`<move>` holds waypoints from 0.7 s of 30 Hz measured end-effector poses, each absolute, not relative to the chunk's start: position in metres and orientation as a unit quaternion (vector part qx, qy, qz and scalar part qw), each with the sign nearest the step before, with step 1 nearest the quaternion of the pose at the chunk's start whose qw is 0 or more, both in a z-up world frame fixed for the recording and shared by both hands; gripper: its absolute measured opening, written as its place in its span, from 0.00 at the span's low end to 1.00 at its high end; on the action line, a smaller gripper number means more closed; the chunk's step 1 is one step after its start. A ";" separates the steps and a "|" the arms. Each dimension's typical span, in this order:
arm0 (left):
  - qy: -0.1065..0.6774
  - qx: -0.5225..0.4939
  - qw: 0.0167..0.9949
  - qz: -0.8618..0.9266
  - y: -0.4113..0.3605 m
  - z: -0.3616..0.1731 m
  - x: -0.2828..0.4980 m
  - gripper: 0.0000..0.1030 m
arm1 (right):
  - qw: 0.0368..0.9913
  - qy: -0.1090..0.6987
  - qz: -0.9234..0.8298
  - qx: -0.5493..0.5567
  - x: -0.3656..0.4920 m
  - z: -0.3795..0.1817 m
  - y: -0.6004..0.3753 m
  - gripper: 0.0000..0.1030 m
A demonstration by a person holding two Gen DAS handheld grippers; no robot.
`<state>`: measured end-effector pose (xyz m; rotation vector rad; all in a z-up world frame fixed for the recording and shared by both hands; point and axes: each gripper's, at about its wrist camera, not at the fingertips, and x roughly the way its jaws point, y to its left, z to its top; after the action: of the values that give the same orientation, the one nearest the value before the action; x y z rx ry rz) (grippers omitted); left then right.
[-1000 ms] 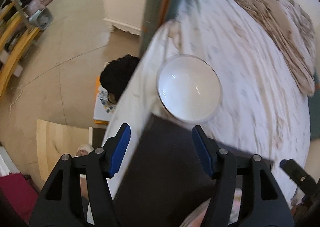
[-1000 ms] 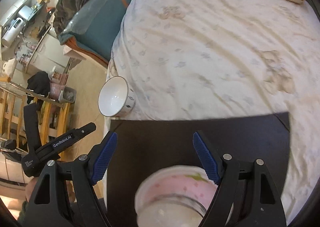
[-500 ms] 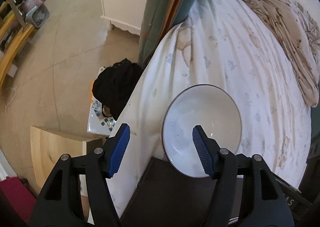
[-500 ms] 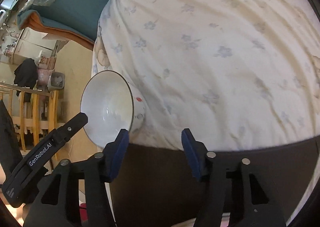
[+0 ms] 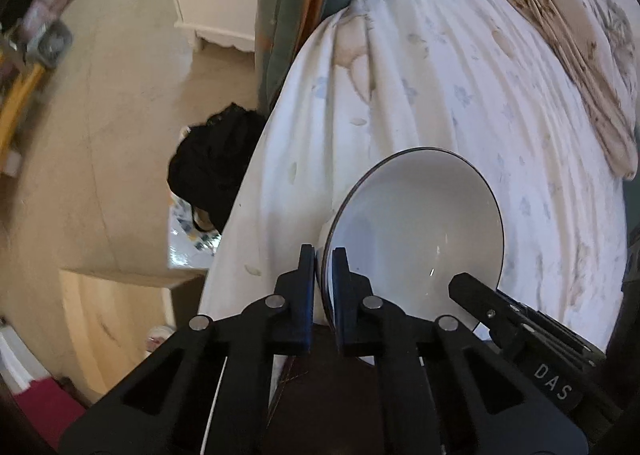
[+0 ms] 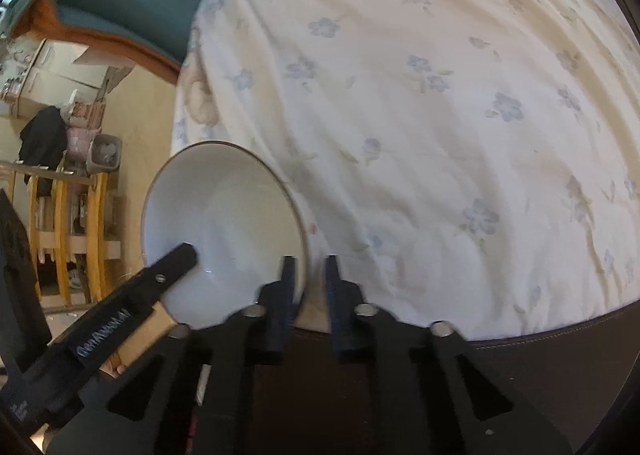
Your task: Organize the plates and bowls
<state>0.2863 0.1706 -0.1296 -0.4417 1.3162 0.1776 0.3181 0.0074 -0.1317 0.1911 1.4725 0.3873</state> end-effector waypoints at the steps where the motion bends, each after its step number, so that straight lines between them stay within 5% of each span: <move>1: 0.606 -0.206 0.764 0.080 0.170 -0.128 0.286 0.06 | 0.722 0.664 0.172 0.092 0.316 -0.130 0.006 0.11; 21: 0.582 -0.100 0.806 -0.037 0.065 -0.028 0.206 0.06 | 0.757 0.620 0.171 0.115 0.223 -0.031 -0.089 0.14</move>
<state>0.2065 0.0653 -0.0283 -0.2133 1.2446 -0.0795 0.2233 -0.0888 -0.0311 0.2500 1.3515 0.3729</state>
